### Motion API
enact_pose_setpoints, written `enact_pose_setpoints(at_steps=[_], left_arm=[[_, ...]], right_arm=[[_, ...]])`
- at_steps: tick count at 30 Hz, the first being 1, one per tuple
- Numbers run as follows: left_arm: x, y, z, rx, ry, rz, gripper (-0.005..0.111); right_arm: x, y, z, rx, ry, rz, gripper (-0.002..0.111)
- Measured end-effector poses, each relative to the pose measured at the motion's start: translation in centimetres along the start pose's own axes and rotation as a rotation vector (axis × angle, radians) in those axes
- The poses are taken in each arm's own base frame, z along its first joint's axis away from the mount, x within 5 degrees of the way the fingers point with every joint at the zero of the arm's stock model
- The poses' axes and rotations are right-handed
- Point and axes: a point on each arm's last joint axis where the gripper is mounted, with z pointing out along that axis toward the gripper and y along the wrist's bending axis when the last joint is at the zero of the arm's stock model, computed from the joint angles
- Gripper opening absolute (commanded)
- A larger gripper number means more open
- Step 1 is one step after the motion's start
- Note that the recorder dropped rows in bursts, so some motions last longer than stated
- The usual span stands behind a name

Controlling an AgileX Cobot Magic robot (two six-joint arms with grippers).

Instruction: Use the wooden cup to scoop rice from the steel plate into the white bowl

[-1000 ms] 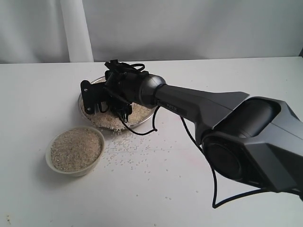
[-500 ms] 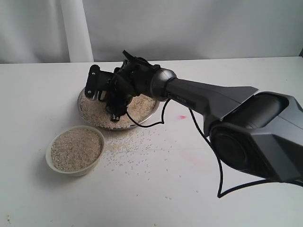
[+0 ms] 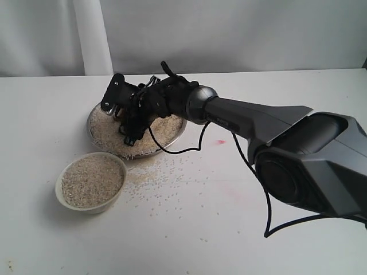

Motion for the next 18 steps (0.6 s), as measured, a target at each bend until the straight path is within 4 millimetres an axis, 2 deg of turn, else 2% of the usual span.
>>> enact_pose_setpoints(at_steps=[8,18], left_arm=[[0.0,0.0,0.0,0.0,0.0,0.0,0.0],[0.0,0.0,0.0,0.0,0.0,0.0,0.0]], right_arm=[[0.33,-0.34,0.13,-0.022,-0.027,0.104,0.0],[0.4,-0.86,-0.4,-0.031,-0.027,0.138,0.0]])
